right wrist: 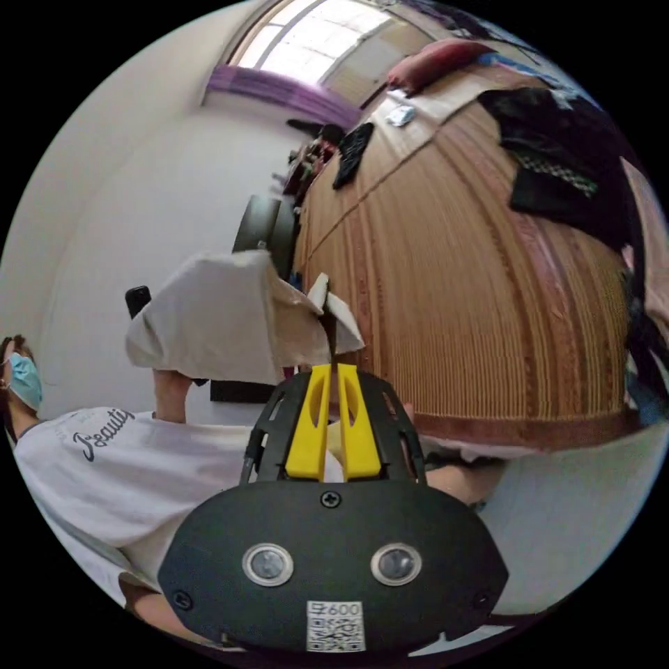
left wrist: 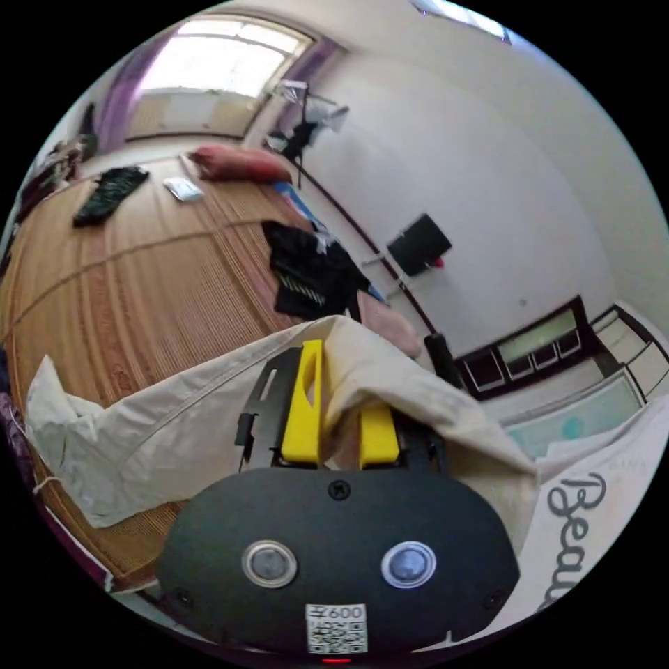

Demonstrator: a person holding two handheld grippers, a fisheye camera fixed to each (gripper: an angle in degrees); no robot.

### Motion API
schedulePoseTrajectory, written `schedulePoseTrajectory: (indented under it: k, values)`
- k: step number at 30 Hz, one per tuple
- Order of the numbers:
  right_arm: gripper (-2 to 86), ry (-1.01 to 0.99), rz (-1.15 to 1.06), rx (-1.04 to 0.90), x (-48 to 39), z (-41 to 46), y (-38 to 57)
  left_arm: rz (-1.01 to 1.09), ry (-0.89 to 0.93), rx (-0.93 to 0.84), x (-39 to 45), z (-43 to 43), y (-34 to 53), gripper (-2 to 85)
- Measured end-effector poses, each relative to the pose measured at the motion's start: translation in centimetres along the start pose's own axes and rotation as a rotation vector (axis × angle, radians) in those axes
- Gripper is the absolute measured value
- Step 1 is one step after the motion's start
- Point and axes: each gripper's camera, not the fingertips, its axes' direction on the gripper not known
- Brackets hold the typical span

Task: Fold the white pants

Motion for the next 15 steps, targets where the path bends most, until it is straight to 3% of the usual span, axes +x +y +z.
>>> schedulePoseTrajectory:
  k: [4,9,12,15]
  values:
    - [-0.8,0.117,0.062,0.054,4.0,-5.6,4.9,0.046,-0.085,-0.248,4.4,12.9,-3.1,6.2]
    - [-0.9,0.134,0.025,0.105,6.9,-6.3,4.7,0.108,-0.187,-0.144,10.2,13.2,-4.2,6.9]
    - [-0.9,0.188,-0.145,-0.042,6.8,-2.3,0.6,0.118,-0.353,-0.058,11.2,11.2,-2.8,4.8]
    - [-0.9,0.381,-0.528,-0.209,2.1,4.0,-3.1,0.035,-0.54,0.089,10.4,6.8,0.9,2.5]
